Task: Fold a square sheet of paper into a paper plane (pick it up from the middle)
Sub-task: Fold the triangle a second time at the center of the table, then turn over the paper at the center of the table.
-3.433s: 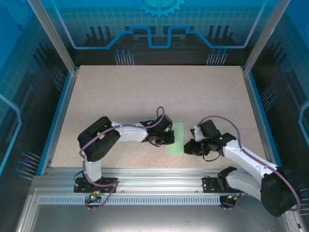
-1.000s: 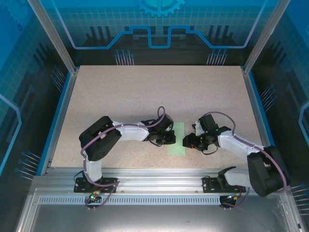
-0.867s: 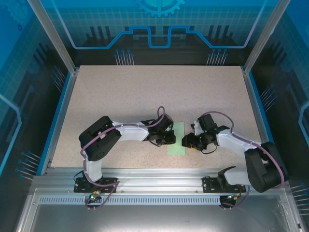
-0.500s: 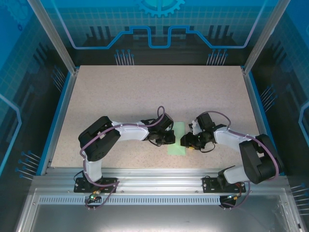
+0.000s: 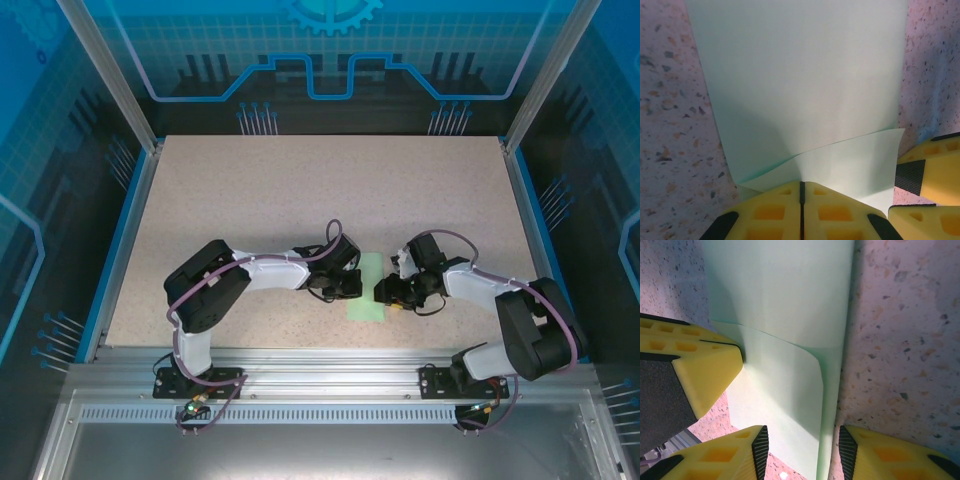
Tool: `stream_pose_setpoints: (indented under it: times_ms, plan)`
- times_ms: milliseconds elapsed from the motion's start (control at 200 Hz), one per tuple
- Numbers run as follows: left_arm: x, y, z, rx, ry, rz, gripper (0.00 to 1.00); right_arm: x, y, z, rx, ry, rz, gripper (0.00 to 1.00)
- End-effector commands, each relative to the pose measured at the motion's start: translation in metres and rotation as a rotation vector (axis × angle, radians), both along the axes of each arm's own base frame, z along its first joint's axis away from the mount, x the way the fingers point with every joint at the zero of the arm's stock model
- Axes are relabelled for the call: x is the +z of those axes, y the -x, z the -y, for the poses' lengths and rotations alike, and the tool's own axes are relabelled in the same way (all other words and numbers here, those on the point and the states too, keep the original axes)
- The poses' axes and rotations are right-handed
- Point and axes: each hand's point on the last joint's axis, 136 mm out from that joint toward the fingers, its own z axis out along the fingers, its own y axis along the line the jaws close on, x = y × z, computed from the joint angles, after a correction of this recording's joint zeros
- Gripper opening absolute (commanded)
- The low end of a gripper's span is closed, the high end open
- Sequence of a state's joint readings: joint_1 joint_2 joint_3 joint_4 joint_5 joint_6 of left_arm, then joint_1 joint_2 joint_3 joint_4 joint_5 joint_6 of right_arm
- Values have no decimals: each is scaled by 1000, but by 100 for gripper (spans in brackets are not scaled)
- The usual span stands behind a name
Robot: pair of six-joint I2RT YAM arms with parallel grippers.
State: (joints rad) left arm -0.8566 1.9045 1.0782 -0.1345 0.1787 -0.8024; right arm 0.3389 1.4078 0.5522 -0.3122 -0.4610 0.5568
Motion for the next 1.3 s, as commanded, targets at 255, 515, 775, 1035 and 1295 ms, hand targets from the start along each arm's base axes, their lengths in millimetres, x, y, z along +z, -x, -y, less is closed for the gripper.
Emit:
stream_pose_setpoints:
  times_ms: [255,515,775,1035,1295]
  plan:
    - [-14,4,-13,-2,-74,-26,7,11,-10,-16,21,-107,19,42]
    - [-13,5,-14,1,-76,-24,7,13,-10,-17,22,-120,23,41]
    - [-9,4,-15,3,-75,-16,7,8,-9,-9,9,-75,19,42]
    - [-7,5,-16,3,-77,-10,8,17,-7,-14,17,-180,22,40]
    - [-3,4,-16,7,-73,-6,8,12,-8,-5,-8,-170,13,36]
